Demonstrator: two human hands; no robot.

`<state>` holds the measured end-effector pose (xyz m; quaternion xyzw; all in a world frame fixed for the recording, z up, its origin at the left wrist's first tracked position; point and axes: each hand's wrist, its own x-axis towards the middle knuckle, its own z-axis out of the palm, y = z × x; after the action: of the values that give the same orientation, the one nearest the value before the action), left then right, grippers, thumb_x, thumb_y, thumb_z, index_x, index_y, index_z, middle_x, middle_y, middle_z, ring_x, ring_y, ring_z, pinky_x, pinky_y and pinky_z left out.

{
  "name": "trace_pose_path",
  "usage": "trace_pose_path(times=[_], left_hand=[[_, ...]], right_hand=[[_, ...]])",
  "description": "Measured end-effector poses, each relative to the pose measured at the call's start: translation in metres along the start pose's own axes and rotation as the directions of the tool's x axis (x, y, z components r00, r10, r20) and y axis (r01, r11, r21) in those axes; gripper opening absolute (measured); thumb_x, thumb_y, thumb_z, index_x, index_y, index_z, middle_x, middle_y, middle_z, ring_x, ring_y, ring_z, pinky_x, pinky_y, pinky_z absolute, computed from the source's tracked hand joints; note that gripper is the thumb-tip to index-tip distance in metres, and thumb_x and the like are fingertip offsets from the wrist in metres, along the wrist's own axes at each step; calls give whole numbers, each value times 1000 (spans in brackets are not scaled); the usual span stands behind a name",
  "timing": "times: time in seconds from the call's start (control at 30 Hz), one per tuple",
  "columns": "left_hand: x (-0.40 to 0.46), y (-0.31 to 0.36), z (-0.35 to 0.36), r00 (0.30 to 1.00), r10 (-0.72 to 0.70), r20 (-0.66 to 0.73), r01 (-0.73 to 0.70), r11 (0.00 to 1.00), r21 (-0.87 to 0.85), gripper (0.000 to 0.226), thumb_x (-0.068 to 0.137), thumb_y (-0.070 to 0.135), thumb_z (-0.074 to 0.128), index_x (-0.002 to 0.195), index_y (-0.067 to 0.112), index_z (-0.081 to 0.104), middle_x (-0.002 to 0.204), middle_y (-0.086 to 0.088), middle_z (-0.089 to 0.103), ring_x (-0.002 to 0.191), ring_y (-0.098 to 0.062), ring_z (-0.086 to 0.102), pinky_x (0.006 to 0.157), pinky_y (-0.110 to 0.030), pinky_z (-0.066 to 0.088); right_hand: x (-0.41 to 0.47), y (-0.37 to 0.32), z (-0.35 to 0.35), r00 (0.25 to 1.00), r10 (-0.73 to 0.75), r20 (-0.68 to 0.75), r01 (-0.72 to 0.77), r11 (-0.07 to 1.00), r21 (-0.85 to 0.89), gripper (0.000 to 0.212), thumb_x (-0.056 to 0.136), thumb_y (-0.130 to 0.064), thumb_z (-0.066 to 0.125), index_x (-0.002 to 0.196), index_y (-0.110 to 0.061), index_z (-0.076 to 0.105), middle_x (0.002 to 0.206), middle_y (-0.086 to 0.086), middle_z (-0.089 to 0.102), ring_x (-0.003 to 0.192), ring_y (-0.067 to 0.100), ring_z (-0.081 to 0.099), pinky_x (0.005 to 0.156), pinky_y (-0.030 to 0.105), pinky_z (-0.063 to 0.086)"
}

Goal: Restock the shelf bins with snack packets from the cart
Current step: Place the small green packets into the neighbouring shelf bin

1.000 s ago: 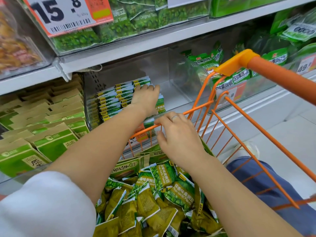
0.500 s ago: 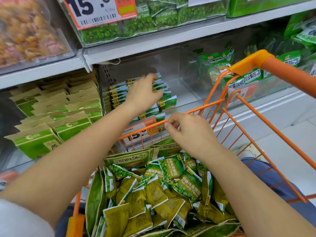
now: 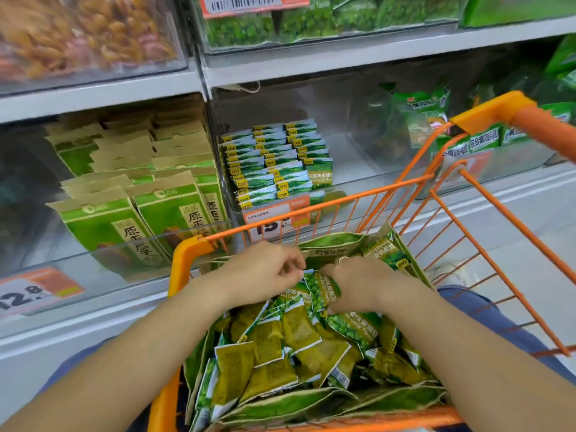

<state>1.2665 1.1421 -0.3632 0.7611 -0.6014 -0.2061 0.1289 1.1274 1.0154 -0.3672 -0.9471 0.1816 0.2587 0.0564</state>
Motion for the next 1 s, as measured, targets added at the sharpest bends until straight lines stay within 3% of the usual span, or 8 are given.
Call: trace_pose_path(times=[0.13,0.23,0.37,0.5,0.63,0.77,0.87,1.0], left_hand=[[1,1,-1,1000,-2,3,2,1000,-23,22,96,33,54,111,23,67,89,12,68,83,-4,63,78,-25,52],[-1,1,-3,1000,-3,-26,2,999,-53,22,97,32,54,111,22,67,87,13,64,83,-3,63,77,-24,52],[-4,3,-6,995,-16,-94,-15,949,-316,20,92,23,62,111,24,66,103,11,68,94,3,63,85,-20,54],[-6,11,-8,997,7,-71,-47,813,-580,46,81,20,77,121,33,56,116,15,64,103,4,62,89,-18,52],[-9,16,-10,966,-66,-248,-100,794,-600,23,79,21,79,99,21,68,81,8,72,72,-4,68,72,-25,56],[-11,16,-11,725,21,-689,-260,934,-245,11,78,39,73,83,33,65,76,13,66,69,1,59,64,-21,49],[-11,16,-11,568,325,-756,-353,926,133,8,78,17,71,86,17,71,91,8,71,87,-8,66,74,-31,55],[-9,16,-8,601,456,-657,-413,880,233,12,82,23,76,92,16,74,104,5,71,102,-11,65,88,-34,53]], right_hand=[[5,-10,6,999,3,32,2,989,-145,84,85,-59,59,148,-17,25,131,9,52,121,29,51,84,35,44],[5,-15,4,997,-51,-49,41,982,-186,48,89,-45,57,124,-14,47,104,5,57,102,27,58,70,32,41],[0,-4,-9,976,-99,-192,126,983,135,15,86,-36,56,90,-22,54,71,-4,48,77,22,52,63,29,39],[-13,11,-26,961,-60,-270,240,664,708,6,83,-18,64,79,-22,63,64,-10,61,58,0,53,58,22,41],[-18,13,-31,929,51,-367,313,420,852,5,89,-23,65,92,-20,63,72,-3,70,62,6,62,55,25,54],[-25,12,-41,914,247,-322,250,282,926,43,94,-51,43,95,-15,65,81,7,72,67,19,70,66,35,61],[-32,8,-46,991,26,-131,130,15,991,56,83,-58,45,99,-9,65,87,11,75,80,25,73,67,29,60],[-31,8,-47,987,25,-162,164,-144,976,28,81,-34,63,97,-11,65,76,5,73,66,16,70,69,27,60]])
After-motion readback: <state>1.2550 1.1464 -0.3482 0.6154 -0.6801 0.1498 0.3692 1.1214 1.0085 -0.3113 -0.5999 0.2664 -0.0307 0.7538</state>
